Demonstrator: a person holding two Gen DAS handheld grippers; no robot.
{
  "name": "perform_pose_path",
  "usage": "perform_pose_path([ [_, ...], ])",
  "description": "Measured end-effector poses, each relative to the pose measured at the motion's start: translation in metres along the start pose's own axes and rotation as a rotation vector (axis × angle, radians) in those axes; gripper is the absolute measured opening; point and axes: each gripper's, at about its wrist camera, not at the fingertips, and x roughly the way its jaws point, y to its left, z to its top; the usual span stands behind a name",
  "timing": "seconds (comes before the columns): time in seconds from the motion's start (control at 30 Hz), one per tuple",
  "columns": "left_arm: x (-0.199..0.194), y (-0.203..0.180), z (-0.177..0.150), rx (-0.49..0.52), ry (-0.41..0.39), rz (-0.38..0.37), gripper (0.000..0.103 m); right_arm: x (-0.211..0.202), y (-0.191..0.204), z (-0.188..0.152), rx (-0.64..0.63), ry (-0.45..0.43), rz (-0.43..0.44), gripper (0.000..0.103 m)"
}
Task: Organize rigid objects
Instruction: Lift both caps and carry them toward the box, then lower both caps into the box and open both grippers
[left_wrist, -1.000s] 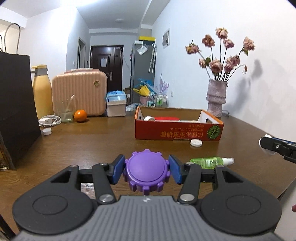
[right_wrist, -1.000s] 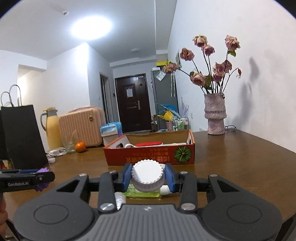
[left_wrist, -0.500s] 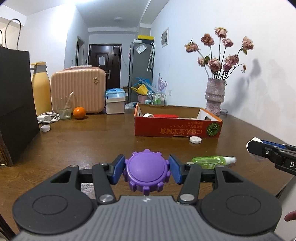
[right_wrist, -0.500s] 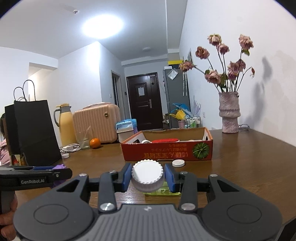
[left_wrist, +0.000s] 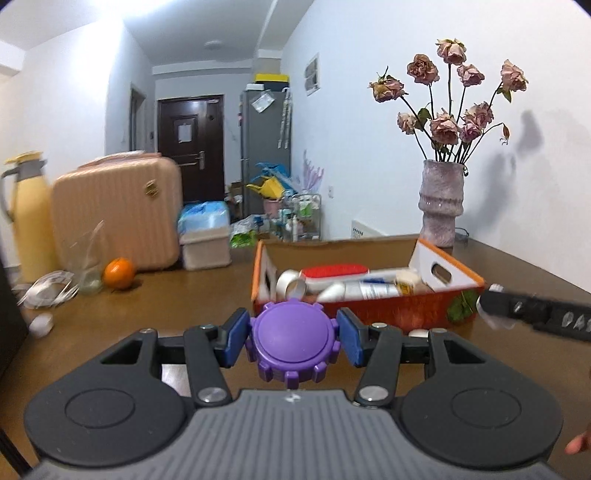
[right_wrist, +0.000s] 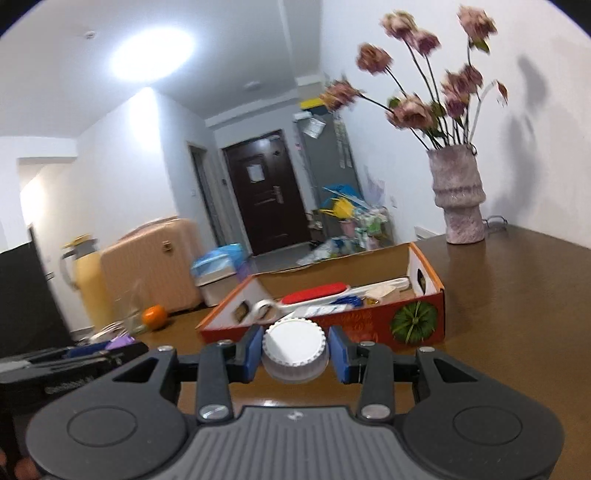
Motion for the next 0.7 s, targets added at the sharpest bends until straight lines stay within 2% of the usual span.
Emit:
perform_pose_path([
  [0.13, 0.069, 0.001, 0.023, 0.042, 0.035, -0.037, 0.054, 0.061, -0.013, 0.005, 0.049, 0.031, -0.030, 0.038],
  [0.27, 0.131, 0.005, 0.037, 0.078, 0.101, -0.059, 0.054, 0.104, -0.027, 0.016, 0.038, 0.008, -0.112, 0.038],
  [0.37, 0.162, 0.005, 0.040, 0.102, 0.126, -0.070, 0.054, 0.131, -0.037, 0.029, -0.006, 0.000, -0.198, 0.040],
  [0.43, 0.179, 0.007, 0.041, 0.095, 0.135, -0.068, 0.062, 0.149, -0.046, 0.036, -0.005, 0.032, -0.232, 0.040],
  [0.47, 0.187, 0.008, 0.041, 0.074, 0.141, -0.067, 0.081, 0.158, -0.050, 0.039, -0.011, 0.040, -0.250, 0.040],
  [0.5, 0.193, 0.010, 0.041, 0.051, 0.148, -0.068, 0.087, 0.165, -0.054, 0.041, -0.016, 0.040, -0.268, 0.048],
  [0.53, 0.198, 0.012, 0.041, 0.032, 0.150, -0.076, 0.086, 0.172, -0.056, 0.043, -0.024, 0.041, -0.287, 0.061],
  [0.57, 0.203, 0.013, 0.040, 0.028, 0.159, -0.082, 0.086, 0.175, -0.057, 0.044, -0.028, 0.038, -0.296, 0.066],
  [0.6, 0.207, 0.012, 0.039, 0.044, 0.169, -0.087, 0.086, 0.177, -0.060, 0.044, -0.025, 0.030, -0.291, 0.069],
  [0.7, 0.210, 0.012, 0.035, 0.061, 0.165, -0.069, 0.088, 0.181, -0.066, 0.042, 0.004, 0.038, -0.263, 0.070],
])
